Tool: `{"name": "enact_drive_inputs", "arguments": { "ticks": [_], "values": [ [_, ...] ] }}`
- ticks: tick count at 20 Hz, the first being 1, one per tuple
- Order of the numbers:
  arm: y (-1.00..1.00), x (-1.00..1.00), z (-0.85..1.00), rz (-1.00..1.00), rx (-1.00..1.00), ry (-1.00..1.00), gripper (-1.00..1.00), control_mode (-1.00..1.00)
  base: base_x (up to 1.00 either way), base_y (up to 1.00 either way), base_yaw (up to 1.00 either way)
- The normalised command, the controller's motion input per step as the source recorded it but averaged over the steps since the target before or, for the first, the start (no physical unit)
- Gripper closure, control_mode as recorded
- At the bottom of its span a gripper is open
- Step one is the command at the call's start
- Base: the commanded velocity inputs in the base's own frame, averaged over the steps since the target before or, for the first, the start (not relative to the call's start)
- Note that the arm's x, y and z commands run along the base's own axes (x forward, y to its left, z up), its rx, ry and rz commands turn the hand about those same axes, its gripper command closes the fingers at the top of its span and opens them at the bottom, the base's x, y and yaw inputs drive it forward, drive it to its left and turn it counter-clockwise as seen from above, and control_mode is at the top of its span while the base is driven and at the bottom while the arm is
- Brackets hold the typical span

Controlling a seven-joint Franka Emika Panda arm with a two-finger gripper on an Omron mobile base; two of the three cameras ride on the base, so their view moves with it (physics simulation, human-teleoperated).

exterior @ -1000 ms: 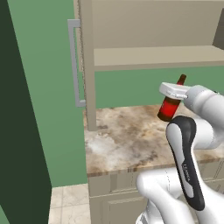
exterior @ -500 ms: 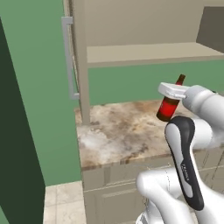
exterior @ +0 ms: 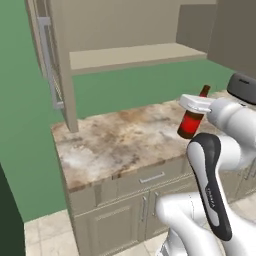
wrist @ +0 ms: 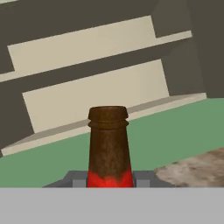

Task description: Open the cabinet directly in front. Then move the beer and the mug to the dining counter with the jar on it.

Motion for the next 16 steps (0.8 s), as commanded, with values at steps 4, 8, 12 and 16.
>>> {"name": "enact_drive_inputs", "arguments": {
  "ticks": [4, 8, 12, 16],
  "values": [
    [0.00, 0.00, 0.00, 0.00, 0.00, 0.00, 1.00, 1.00, -0.35, -0.18, -0.50],
    [0.00, 0.00, 0.00, 0.00, 0.00, 0.00, 1.00, 1.00, -0.25, -0.17, -0.52],
    [0.00, 0.00, 0.00, 0.00, 0.00, 0.00, 1.00, 1.00, -0.18, -0.10, -0.53],
    [0.00, 0.00, 0.00, 0.00, 0.00, 0.00, 1.00, 1.00, -0.15, -0.03, -0.52]
  ]
}}
